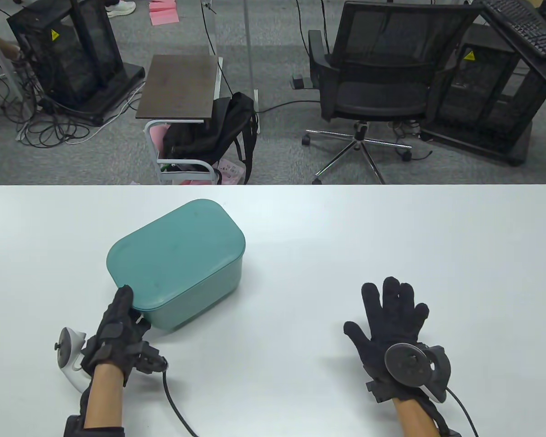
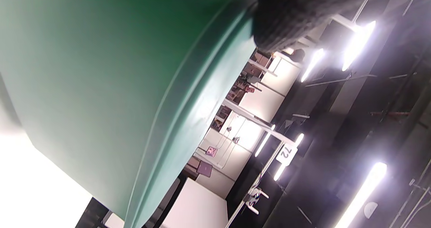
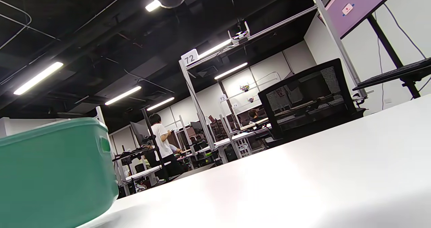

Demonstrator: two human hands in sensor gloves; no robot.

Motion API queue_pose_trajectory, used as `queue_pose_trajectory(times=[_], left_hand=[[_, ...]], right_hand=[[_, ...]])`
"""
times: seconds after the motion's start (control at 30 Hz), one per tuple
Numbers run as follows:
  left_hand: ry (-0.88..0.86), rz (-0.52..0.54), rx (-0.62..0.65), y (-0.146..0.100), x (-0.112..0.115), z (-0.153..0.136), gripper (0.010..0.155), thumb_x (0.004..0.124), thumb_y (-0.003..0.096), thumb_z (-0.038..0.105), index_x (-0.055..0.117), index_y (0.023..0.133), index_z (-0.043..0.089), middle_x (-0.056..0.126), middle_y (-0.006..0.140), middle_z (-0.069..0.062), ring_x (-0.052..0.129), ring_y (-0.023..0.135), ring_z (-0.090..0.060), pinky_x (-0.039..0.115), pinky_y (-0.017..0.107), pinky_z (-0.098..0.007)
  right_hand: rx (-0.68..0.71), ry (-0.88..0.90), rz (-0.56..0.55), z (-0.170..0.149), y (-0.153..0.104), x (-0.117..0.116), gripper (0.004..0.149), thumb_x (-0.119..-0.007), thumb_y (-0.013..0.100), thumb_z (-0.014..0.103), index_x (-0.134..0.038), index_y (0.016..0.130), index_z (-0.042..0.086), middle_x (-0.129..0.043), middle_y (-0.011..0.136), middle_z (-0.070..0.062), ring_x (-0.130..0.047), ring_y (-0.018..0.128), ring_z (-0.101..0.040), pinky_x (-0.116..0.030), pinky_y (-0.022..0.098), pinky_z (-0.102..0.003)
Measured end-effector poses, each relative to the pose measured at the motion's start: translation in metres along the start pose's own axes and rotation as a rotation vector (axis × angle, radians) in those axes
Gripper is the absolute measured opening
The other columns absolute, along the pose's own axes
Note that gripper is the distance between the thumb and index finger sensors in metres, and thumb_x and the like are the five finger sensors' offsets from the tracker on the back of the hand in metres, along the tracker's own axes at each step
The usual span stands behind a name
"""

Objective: Remove lid from plastic storage box

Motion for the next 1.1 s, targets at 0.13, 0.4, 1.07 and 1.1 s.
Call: queue_pose_trajectory(times=[0.13, 0.4, 1.07, 1.1], left_hand=[[0.011, -0.063, -0.019, -0.007, 0.024, -0.004, 0.067, 0.07, 0.0582, 0.056, 0.06, 0.097, 0.002, 0.008, 0.111, -0.029, 0.013, 0.095, -0.06, 0.033, 0.061, -0.072], [0.036, -0.185, -0.058, -0.024, 0.063, -0.016, 0.067, 0.069, 0.0584, 0.056, 0.061, 0.097, 0.002, 0.01, 0.111, -0.03, 0.015, 0.095, -0.06, 0.034, 0.06, -0.072], [0.123, -0.368, -0.212, -0.034, 0.104, -0.064, 0.068, 0.068, 0.0585, 0.056, 0.063, 0.096, 0.0, 0.013, 0.111, -0.031, 0.018, 0.095, -0.061, 0.035, 0.059, -0.072], [0.126, -0.371, -0.221, -0.033, 0.103, -0.067, 0.068, 0.068, 0.0586, 0.057, 0.062, 0.096, 0.001, 0.013, 0.111, -0.031, 0.018, 0.095, -0.061, 0.035, 0.059, -0.072]], right_hand=[[-0.012, 0.011, -0.021, -0.003, 0.001, 0.004, 0.081, -0.047, 0.056, 0.074, -0.034, 0.117, 0.023, -0.021, 0.12, -0.02, -0.019, 0.105, -0.051, -0.021, 0.062, -0.078], [-0.039, 0.042, -0.072, -0.01, -0.001, 0.015, 0.08, -0.045, 0.056, 0.074, -0.035, 0.117, 0.023, -0.022, 0.12, -0.02, -0.02, 0.105, -0.051, -0.021, 0.061, -0.077], [-0.09, 0.087, -0.139, -0.022, -0.004, 0.03, 0.078, -0.043, 0.057, 0.073, -0.037, 0.117, 0.023, -0.023, 0.12, -0.02, -0.021, 0.105, -0.052, -0.022, 0.062, -0.077], [-0.09, 0.088, -0.138, -0.022, -0.004, 0.03, 0.078, -0.043, 0.057, 0.073, -0.037, 0.117, 0.023, -0.023, 0.12, -0.02, -0.021, 0.105, -0.052, -0.022, 0.062, -0.077]])
Point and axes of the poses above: the tracker on the back of each hand, its own z axis roughly to the thumb side, its own y axis roughly from the wrist to the fingertips, x = y × z, the point moved 1 cm from there along y, roughly from the wrist to the fingertips
